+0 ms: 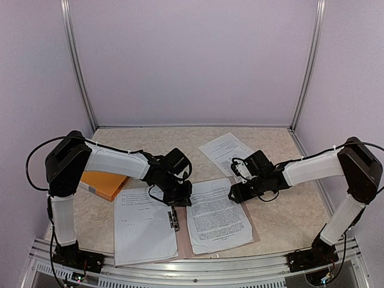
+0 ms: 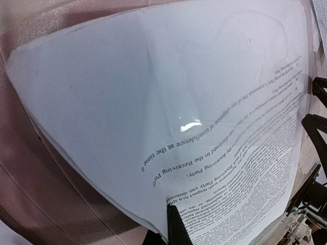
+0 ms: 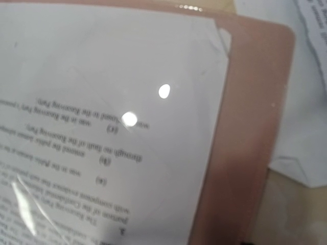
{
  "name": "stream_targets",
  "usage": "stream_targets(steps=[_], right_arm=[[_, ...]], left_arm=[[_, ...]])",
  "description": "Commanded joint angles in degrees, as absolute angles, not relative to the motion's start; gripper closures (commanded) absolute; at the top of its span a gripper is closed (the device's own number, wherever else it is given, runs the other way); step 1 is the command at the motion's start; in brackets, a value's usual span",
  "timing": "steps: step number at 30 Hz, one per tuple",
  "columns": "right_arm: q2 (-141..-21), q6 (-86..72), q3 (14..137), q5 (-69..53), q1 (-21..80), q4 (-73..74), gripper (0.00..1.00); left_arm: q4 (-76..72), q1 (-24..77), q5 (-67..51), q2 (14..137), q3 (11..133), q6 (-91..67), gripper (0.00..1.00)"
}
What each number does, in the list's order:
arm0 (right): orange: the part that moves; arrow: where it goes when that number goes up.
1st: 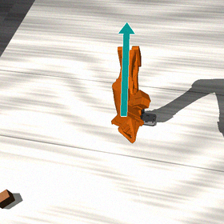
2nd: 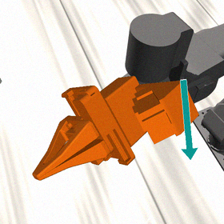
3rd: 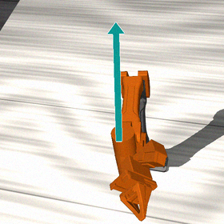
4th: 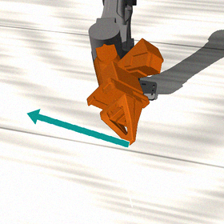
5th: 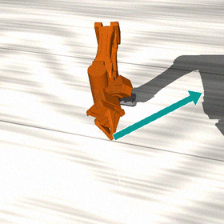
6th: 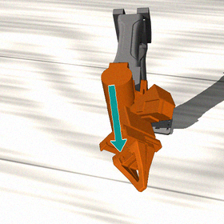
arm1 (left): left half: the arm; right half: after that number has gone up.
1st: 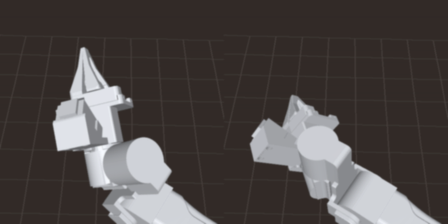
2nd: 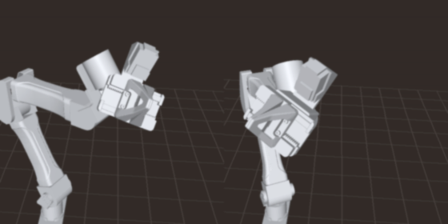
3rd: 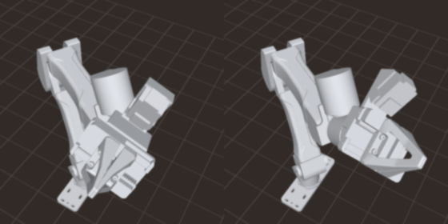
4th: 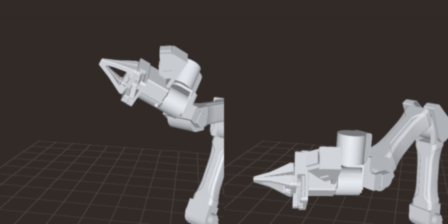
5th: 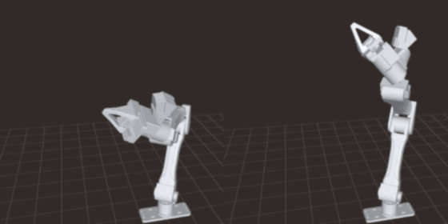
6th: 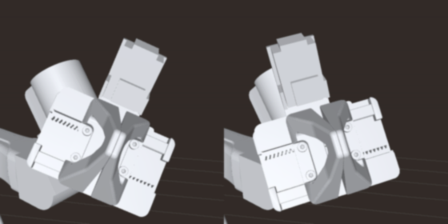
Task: Put the files into the folder
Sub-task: Insert the file into the form pockets on the folder.
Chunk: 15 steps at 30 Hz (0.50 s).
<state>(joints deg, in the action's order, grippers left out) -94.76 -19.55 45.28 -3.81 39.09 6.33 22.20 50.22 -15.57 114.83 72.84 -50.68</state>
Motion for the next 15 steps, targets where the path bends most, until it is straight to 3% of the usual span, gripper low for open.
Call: stream_targets(steps=[1, 15], right_arm=[[-96.3, -19.5, 45.4, -4.2, 38.8, 9.9, 0.38], [-96.4, -19.7, 45.1, -5.2, 38.8, 9.3, 0.39]], left_arm=[[23.4, 49.8, -14.1, 116.7, 75.2, -48.8, 1.0], [22.1, 50.6, -15.7, 118.9, 75.7, -49.5, 1.0]])
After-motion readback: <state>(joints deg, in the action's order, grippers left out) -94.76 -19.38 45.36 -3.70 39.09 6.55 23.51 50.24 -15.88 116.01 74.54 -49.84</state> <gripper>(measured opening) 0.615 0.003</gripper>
